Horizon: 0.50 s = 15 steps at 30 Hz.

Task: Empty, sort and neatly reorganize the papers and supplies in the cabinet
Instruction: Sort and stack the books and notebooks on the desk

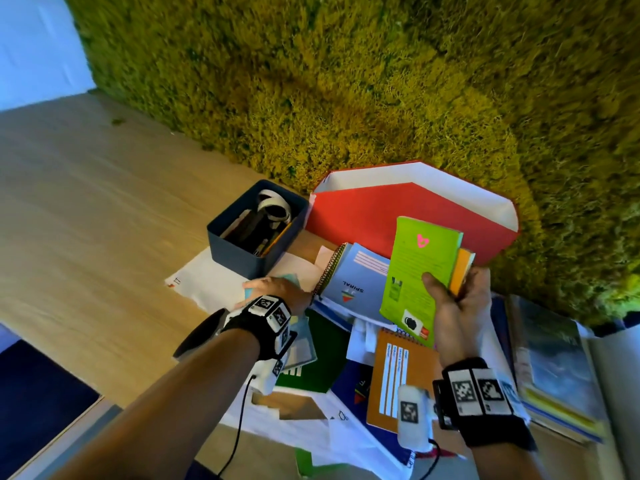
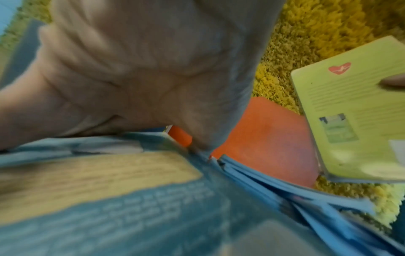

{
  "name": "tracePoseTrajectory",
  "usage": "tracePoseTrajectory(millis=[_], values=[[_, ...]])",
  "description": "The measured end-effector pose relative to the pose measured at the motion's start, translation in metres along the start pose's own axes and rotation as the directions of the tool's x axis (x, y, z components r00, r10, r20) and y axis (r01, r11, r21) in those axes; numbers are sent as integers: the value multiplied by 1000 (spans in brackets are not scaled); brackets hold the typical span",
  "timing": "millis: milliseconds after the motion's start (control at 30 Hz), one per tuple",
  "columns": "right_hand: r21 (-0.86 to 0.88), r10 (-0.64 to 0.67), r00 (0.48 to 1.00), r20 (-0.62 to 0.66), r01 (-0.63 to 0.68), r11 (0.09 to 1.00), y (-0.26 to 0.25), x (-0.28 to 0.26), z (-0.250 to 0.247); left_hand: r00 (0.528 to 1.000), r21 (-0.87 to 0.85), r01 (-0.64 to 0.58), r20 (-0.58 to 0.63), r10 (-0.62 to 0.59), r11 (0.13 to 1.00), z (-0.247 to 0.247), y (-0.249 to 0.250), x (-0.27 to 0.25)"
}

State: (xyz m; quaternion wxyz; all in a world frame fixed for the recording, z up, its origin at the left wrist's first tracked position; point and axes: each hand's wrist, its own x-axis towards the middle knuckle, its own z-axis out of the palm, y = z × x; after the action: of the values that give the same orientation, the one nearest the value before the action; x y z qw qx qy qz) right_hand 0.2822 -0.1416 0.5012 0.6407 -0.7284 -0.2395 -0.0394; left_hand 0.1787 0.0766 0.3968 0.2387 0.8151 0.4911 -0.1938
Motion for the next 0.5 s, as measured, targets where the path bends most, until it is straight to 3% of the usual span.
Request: tracePoseTrajectory(millis=[167, 300, 367, 433, 500], values=[[-48, 1, 999, 34, 1, 999, -5, -6, 8, 969, -181, -184, -198, 147, 966, -39, -1, -38], [-20, 22, 999, 49, -21, 1000, -14, -7, 14, 877, -134, -343, -400, 266, 930, -69, 5, -74], [-8, 21, 999, 49, -21, 1000, -18, -8, 18, 830, -195, -426, -472, 297, 883, -77, 12, -85], [9, 20, 999, 39, -20, 1000, -24, -9, 21, 801, -373, -556, -478, 360, 743, -80, 21, -88], [34, 2, 999, 52, -3, 999, -30, -12, 25, 769, -572, -639, -478, 425, 514, -75, 35, -91]])
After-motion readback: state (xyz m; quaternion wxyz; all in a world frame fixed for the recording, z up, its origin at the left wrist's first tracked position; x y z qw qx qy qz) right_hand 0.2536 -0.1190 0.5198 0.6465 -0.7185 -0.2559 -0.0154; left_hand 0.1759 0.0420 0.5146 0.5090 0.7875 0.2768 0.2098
